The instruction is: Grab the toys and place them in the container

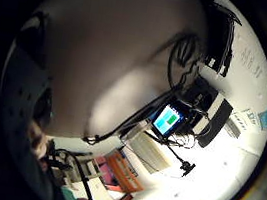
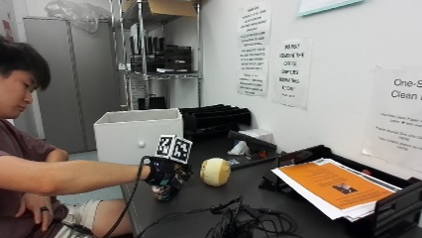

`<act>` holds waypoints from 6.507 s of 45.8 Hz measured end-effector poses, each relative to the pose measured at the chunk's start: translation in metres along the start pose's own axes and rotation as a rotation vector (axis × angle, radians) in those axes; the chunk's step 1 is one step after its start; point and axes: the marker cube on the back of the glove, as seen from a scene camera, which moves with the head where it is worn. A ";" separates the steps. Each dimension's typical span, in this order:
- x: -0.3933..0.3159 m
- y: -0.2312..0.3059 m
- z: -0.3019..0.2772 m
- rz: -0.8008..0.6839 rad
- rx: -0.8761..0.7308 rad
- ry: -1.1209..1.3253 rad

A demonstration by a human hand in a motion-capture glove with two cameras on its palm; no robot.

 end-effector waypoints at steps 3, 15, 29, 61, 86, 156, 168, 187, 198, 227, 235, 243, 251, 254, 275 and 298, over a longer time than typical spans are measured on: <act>-0.002 0.002 -0.008 -0.005 0.016 -0.049; -0.014 0.033 -0.096 -0.034 0.166 -0.166; -0.069 0.098 -0.260 -0.116 0.463 -0.128; -0.331 0.047 -0.393 -0.507 0.607 0.072; -0.289 0.043 -0.382 -0.453 0.421 -0.147; -0.121 -0.072 -0.116 -0.069 -0.062 0.217; -0.122 -0.085 -0.078 -0.172 0.023 0.083; -0.121 -0.094 -0.064 -0.139 0.272 -0.152; -0.120 -0.071 -0.088 -0.135 0.274 -0.307; -0.156 0.073 -0.362 -0.169 0.634 -0.182; -0.229 0.074 -0.407 -0.287 0.680 -0.172; -0.304 0.053 -0.418 -0.454 0.734 -0.224; -0.345 0.037 -0.394 -0.564 0.639 -0.169; -0.361 0.028 -0.383 -0.551 0.506 -0.087; -0.262 0.039 -0.375 -0.326 0.258 0.047; -0.039 0.039 -0.326 0.088 0.179 -0.042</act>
